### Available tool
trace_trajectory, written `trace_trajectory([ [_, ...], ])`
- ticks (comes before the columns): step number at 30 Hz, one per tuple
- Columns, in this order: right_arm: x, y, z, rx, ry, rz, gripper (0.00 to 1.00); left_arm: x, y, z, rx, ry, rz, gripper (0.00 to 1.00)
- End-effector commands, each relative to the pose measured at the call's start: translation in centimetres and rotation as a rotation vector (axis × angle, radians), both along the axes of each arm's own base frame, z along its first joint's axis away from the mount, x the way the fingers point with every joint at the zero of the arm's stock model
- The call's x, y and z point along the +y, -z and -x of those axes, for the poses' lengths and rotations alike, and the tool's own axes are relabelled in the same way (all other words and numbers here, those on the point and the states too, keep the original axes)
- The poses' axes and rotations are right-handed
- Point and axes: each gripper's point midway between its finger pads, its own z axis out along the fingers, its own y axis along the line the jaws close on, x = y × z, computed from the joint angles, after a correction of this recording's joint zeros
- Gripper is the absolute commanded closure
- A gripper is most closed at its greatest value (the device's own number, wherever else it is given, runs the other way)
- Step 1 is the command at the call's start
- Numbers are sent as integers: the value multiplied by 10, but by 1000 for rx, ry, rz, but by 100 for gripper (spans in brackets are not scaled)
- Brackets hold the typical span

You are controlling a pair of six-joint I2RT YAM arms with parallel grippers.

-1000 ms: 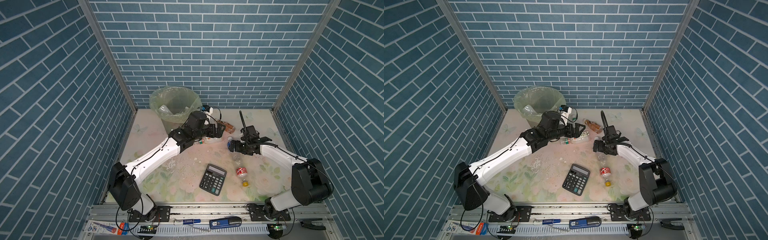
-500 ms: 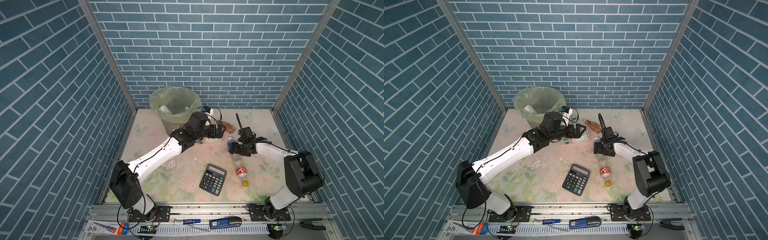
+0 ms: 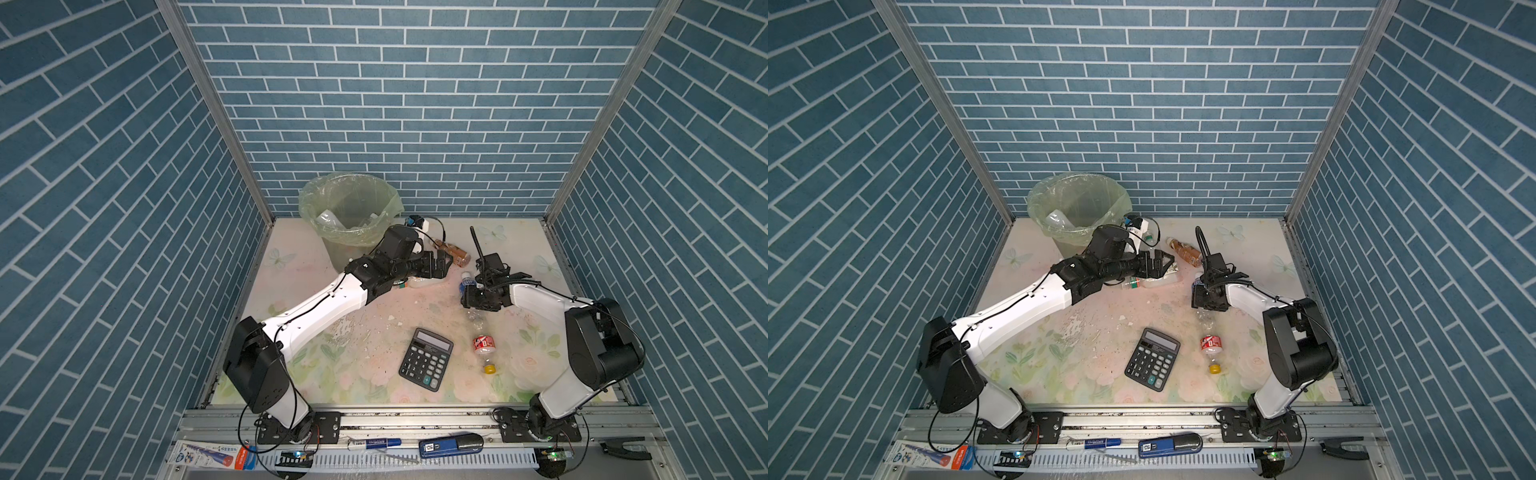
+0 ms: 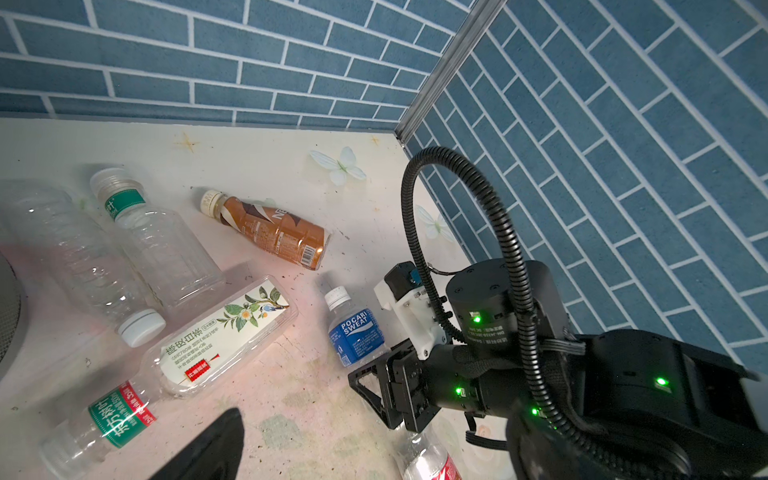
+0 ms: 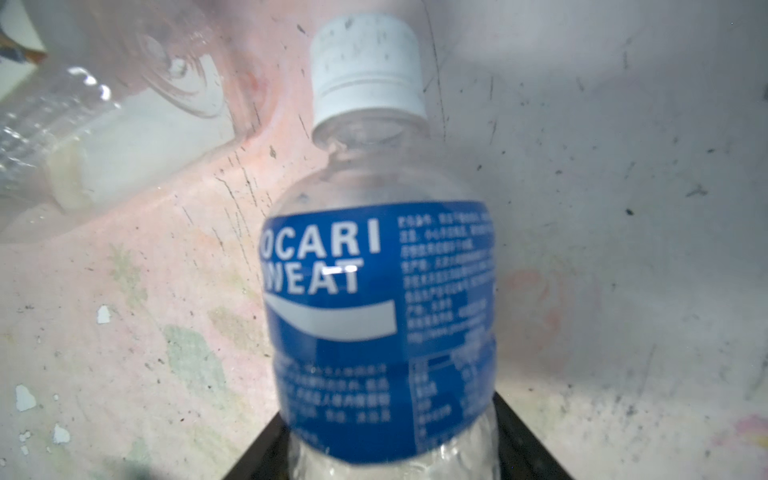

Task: Throw the plastic bottles in the bin

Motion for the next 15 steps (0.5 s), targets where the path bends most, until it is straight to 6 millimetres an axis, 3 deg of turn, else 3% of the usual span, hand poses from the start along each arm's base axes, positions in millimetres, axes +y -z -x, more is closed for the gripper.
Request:
trace_trajectory([
  [1, 3, -46, -20, -108, 14, -38, 37, -5, -4, 3, -4, 17, 8, 1],
  [8, 10, -116, -27, -280, -5, -149, 38, -8, -10, -3, 4, 1, 22, 1],
  [15, 14, -184, -21, -516, -55, -241, 39, -34, -30, -28, 63, 18, 122, 1],
])
